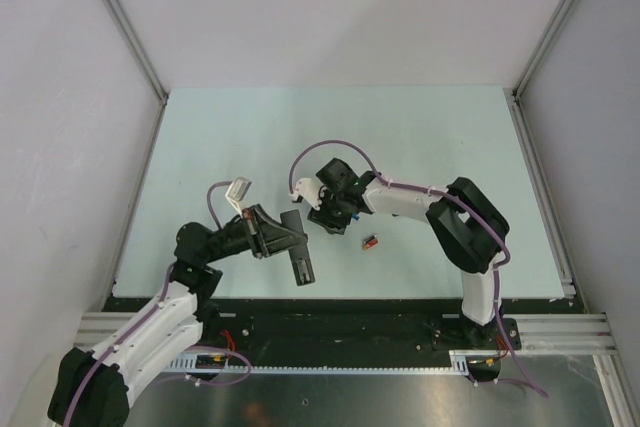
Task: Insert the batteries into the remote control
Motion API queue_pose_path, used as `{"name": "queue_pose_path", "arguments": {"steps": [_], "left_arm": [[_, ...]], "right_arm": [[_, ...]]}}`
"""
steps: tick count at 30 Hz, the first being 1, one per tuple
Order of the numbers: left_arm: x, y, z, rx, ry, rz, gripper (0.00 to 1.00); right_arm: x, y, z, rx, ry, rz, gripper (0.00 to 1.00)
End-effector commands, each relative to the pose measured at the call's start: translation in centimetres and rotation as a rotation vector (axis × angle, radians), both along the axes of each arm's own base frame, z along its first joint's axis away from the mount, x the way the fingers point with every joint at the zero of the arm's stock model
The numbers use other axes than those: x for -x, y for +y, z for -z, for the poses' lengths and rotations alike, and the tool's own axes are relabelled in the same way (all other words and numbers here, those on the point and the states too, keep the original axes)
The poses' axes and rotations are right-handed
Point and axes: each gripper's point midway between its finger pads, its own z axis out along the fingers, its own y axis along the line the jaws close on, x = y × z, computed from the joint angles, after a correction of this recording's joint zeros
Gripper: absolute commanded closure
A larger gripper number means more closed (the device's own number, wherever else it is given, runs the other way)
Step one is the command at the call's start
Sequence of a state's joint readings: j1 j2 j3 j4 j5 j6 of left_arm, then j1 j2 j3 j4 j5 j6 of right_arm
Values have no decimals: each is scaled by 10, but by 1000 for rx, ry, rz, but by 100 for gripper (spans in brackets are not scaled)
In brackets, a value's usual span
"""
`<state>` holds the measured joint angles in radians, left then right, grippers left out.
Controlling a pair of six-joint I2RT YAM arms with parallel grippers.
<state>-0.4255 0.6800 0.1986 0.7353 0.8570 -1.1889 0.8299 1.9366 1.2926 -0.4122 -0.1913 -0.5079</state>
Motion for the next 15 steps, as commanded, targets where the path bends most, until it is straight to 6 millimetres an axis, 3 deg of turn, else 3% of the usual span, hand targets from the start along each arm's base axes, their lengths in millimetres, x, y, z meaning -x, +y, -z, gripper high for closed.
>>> {"name": "queue_pose_path", "arguments": {"steps": [1,9,15], "left_arm": [[2,1,-3,18,-19,-6,100],[0,1,2,13,-4,-15,100],[-1,1,0,15,-11,-17,100]], "right_arm": [[-2,8,-3,-23,9,-2,59],[-4,8,-10,-25,-15,26,33],[-3,18,-27,-38,-82,15,24]]}}
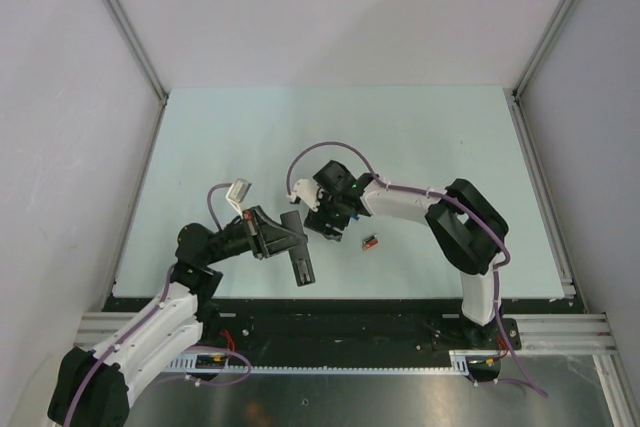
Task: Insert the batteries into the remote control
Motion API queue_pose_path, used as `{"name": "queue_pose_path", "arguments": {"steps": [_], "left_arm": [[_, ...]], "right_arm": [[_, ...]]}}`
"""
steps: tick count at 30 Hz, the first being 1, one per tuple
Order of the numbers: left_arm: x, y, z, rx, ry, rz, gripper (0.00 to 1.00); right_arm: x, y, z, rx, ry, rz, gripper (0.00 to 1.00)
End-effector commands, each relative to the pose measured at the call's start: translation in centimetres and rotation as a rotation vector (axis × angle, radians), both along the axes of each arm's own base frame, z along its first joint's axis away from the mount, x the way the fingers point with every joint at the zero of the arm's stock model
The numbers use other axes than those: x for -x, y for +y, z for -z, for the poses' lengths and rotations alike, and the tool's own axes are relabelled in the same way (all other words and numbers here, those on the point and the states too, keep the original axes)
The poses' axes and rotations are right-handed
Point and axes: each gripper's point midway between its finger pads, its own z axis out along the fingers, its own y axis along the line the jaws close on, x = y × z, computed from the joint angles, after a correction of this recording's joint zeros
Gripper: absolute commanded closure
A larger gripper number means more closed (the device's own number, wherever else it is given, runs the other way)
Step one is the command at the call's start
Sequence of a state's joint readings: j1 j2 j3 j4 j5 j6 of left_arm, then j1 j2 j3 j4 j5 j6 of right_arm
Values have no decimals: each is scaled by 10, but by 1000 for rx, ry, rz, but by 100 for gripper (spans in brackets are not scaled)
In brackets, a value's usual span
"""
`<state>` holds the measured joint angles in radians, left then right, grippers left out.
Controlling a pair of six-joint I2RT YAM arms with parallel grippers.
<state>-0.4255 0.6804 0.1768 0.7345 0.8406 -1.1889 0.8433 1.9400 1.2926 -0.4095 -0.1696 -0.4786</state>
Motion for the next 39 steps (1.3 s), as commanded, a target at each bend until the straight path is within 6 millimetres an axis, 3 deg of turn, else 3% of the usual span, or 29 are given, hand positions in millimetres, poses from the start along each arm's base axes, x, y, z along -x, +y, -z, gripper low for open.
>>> {"name": "queue_pose_path", "arguments": {"steps": [1,5,6,9,10,12,18,22,23,29,34,39], "left_arm": [[1,0,-10,21,-36,-1,100],[1,0,-13,24,-48,0,100],[1,0,-15,26,-52,0,100],[1,0,-14,28,-51,-6,100],[1,1,-14,30,-52,-9,100],[0,1,-13,31,-50,-18,100],[-6,1,4,12,6,-40,100],[-6,3,0,25,-11,-58,100],[-5,3,-2,28,-20,-60,100],[-7,4,-1,29,-14,-70,100],[-11,2,0,26,13,-71,100],[-11,2,2,21,18,-72,100]], "right_arm": [[-7,17,-34,-58,-95,12,24],[-33,28,-88,-203,-210,142,22],[-45,22,-109,-224,-280,216,22],[-64,11,-139,-297,-356,446,18],[-67,8,-143,-305,-371,505,1],[-78,-9,-149,-338,-381,792,0],[-48,3,-137,-481,-80,1041,0],[-41,18,-126,-558,80,1141,4],[-41,16,-122,-550,79,1187,12],[-24,3,-76,-421,114,1395,28],[-3,8,-36,-304,153,1406,34],[2,15,-23,-282,156,1387,37]]}}
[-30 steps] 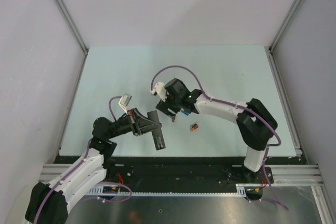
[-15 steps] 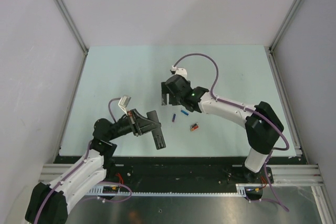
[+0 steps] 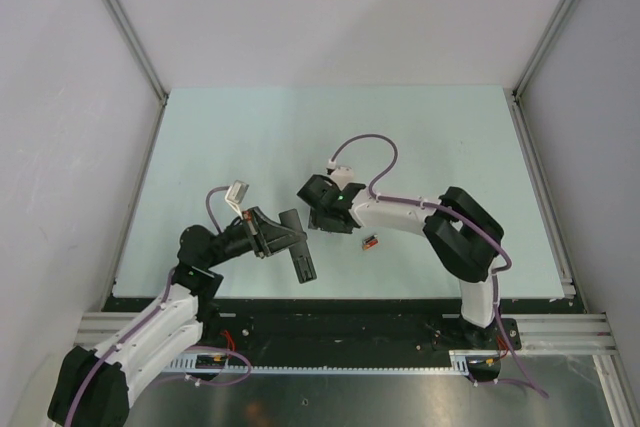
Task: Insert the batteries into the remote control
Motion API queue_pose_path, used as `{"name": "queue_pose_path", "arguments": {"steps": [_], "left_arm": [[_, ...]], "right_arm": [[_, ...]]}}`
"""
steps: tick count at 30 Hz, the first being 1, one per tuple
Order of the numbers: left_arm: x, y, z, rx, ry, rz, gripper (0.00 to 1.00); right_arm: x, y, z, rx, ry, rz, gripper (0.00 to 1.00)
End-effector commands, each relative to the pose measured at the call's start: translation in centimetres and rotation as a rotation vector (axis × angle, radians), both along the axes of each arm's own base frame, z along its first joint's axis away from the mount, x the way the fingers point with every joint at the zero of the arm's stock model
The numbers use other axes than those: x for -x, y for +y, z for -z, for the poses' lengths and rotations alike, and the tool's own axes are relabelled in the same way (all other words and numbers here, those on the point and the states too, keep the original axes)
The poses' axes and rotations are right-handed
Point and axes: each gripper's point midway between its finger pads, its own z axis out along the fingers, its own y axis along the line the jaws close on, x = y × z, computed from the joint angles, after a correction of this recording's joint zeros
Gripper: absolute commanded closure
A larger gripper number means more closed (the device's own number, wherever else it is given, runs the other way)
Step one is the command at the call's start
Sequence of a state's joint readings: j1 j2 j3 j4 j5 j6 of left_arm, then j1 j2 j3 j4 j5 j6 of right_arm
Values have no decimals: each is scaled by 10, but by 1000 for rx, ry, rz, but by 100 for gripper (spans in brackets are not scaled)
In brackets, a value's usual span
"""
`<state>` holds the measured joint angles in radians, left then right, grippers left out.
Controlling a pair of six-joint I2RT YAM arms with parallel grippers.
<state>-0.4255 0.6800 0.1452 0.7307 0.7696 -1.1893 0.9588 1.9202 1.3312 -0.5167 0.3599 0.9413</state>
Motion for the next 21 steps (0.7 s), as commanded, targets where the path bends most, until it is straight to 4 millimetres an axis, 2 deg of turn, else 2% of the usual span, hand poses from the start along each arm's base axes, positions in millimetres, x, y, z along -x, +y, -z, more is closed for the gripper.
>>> {"name": "queue_pose_path", "arguments": {"steps": [1,10,21], "left_arm": [[0,0,-9,21,-21,-3,100],[-1,0,-1,12,2,-12,100],[-5,1,10,0,41,-28,100]], "right_arm": [[-2,6,-4,-17,-14,44,38],[10,-4,14,41,33,84,46],[14,-3,32,67,61,122,49]]}}
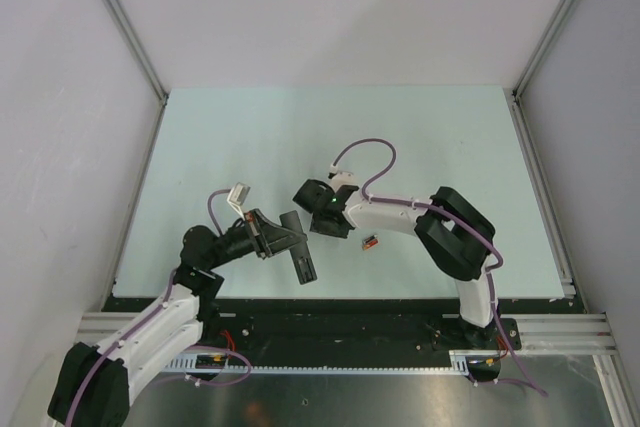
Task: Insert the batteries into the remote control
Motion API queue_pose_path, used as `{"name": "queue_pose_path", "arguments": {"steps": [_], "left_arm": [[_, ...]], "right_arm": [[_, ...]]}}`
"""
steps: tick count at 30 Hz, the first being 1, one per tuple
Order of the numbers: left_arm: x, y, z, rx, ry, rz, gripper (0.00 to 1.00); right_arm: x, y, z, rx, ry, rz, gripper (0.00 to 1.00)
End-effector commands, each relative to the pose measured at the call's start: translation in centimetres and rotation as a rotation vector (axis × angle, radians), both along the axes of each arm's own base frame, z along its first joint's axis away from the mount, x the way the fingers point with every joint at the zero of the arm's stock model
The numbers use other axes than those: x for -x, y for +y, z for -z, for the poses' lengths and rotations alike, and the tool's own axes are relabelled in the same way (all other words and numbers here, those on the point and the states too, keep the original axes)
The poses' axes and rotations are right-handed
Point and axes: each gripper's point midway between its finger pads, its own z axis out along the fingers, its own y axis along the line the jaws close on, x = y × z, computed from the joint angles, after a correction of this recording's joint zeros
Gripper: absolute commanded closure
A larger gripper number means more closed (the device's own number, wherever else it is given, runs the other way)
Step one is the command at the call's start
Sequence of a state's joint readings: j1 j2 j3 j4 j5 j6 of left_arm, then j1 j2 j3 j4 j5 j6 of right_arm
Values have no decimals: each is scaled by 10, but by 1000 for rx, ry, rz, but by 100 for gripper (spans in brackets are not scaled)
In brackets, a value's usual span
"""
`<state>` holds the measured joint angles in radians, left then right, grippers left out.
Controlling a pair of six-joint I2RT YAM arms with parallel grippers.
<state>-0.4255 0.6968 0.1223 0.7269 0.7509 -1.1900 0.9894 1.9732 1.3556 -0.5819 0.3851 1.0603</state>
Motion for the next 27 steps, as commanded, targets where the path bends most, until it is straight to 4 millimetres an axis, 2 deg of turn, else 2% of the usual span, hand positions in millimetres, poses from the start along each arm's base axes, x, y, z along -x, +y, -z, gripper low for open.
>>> {"name": "queue_pose_path", "arguments": {"steps": [1,12,23,27], "left_arm": [[-1,0,-3,15,1,-10,100],[-2,0,-1,12,6,-12,100],[-3,0,0,9,6,-14,100],[-3,0,2,6,13,-15,100]], "right_arm": [[1,-4,15,42,14,41,50],[2,-9,24,68,37,27,58],[-8,-18,23,78,35,34,52],[-19,-22,22,81,19,43,52]]}}
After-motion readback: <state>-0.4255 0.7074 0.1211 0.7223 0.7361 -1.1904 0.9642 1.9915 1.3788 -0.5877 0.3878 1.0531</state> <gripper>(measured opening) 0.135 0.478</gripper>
